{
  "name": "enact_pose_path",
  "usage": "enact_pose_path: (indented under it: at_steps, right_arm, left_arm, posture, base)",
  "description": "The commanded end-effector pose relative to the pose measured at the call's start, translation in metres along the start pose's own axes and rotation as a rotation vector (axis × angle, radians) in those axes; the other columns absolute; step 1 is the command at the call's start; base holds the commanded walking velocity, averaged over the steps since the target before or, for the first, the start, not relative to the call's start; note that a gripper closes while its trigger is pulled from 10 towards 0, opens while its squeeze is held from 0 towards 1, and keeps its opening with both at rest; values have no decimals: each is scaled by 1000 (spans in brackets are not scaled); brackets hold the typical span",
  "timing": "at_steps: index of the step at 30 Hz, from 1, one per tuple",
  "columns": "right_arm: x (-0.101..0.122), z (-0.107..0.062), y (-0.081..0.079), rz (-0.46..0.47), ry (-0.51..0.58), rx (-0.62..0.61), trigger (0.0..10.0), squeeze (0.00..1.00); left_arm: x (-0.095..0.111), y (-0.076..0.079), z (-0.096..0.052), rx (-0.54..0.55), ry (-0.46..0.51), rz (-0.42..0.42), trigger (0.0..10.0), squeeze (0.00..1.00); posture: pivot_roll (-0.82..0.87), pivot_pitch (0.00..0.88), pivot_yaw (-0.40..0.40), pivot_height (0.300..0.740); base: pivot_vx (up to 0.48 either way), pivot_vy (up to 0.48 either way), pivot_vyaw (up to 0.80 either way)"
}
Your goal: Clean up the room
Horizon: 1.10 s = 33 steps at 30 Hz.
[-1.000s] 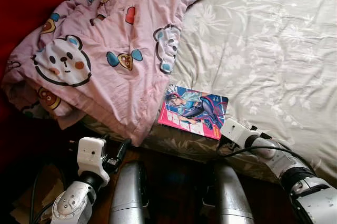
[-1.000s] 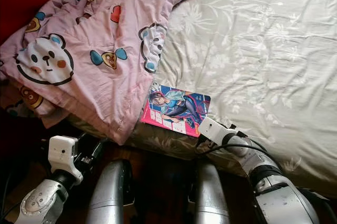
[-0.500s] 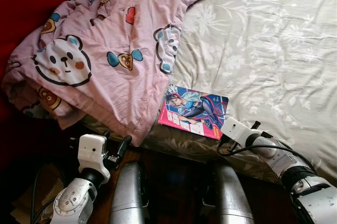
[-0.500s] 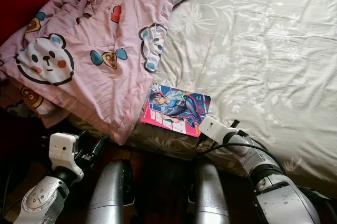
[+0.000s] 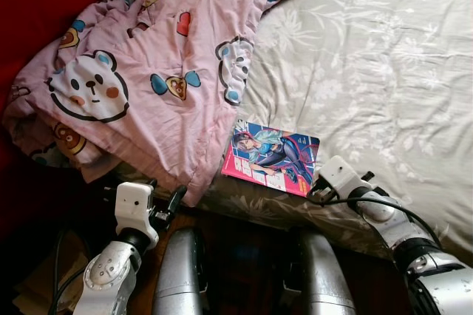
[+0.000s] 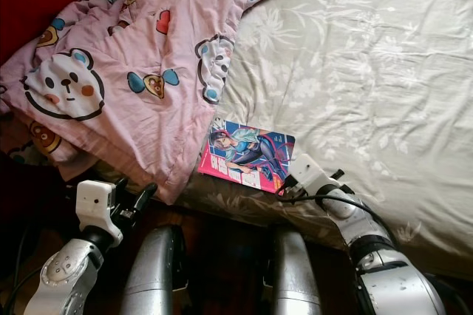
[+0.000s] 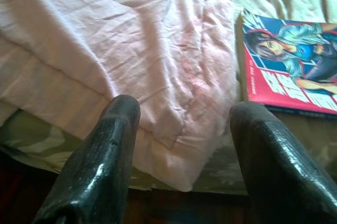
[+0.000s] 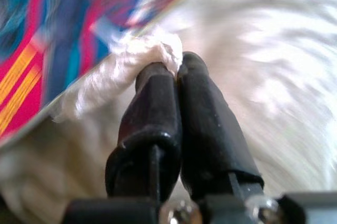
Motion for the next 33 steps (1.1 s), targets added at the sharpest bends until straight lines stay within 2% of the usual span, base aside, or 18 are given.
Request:
enact_pose_path:
  at_steps: [1,2,5,6,8,9,12,13,14,17,21,29,33]
  right_arm:
    - [-11,-9,2,165,32,-94,0,0]
    - [-12,-13,2,224,58,-128,0,0]
    - [-16,-21,2,321,112,-197,0,0]
    - [-21,-30,-2,396,134,-247,706,0]
    - [-30,-41,-15,495,134,-285,9608,0]
    - [-34,-49,-29,556,139,-281,10000,0]
    - [-42,-55,-45,599,100,-283,10000,0]
    - [-42,-55,-45,599,100,-283,10000,0]
    - [-48,-59,-58,617,70,-288,10000,0]
    - [-53,-63,-70,679,42,-308,10000,0]
    - [-59,-63,-76,800,-15,-354,10000,0]
    - [-67,-63,-77,793,-60,-362,10000,0]
    - [-79,-63,-86,796,-132,-316,10000,0]
  left_arm:
    - [-12,-11,-7,53,-26,-17,10000,0]
    - [-13,-12,-8,63,-25,-25,10000,0]
    - [-16,-15,-8,85,-24,-41,10000,0]
    - [-19,-19,-8,104,-24,-48,10000,0]
    - [-22,-23,-9,129,-23,-67,10000,0]
    - [-25,-26,-9,144,-24,-80,10000,0]
    - [-29,-29,-8,161,-27,-101,10000,0]
    - [-29,-29,-8,161,-27,-101,10000,0]
    - [-34,-32,-8,180,-34,-119,10000,0]
    - [-40,-34,-9,192,-46,-131,10000,0]
    - [-48,-38,-8,206,-62,-154,10000,0]
    - [-60,-43,-9,219,-92,-163,10000,0]
    - [-74,-47,-12,247,-132,-184,10000,0]
  posture:
    - [118,263,-4,607]
    - [108,253,-7,607]
    - [96,242,-11,607]
    - [90,235,-13,607]
    - [83,224,-16,607]
    - [79,217,-17,607]
    - [72,210,-19,607]
    - [72,210,-19,607]
    - [70,199,-20,607]
    - [70,187,-21,607]
    - [64,174,-20,607]
    - [66,151,-23,620]
    - [64,142,-23,635]
  base:
    - [0,0,0]
    - [0,0,0]
    - [0,0,0]
    - [0,0,0]
    - [0,0,0]
    - [0,0,0]
    - [0,0,0]
    - [0,0,0]
    - [0,0,0]
    - [0,0,0]
    - [0,0,0]
    - [0,0,0]
    - [0,0,0]
Point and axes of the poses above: a point about 5 cm out from each wrist's last joint towards the gripper, its own z axis pointing out of the wrist towards the gripper, its own x axis along the axis of the wrist's last joint, y = z × x, the point moved 2 cm from there along z, pointing out of the wrist towards the gripper, and after that the axes turned 15 degrees about -z, right-handed, at the moved point
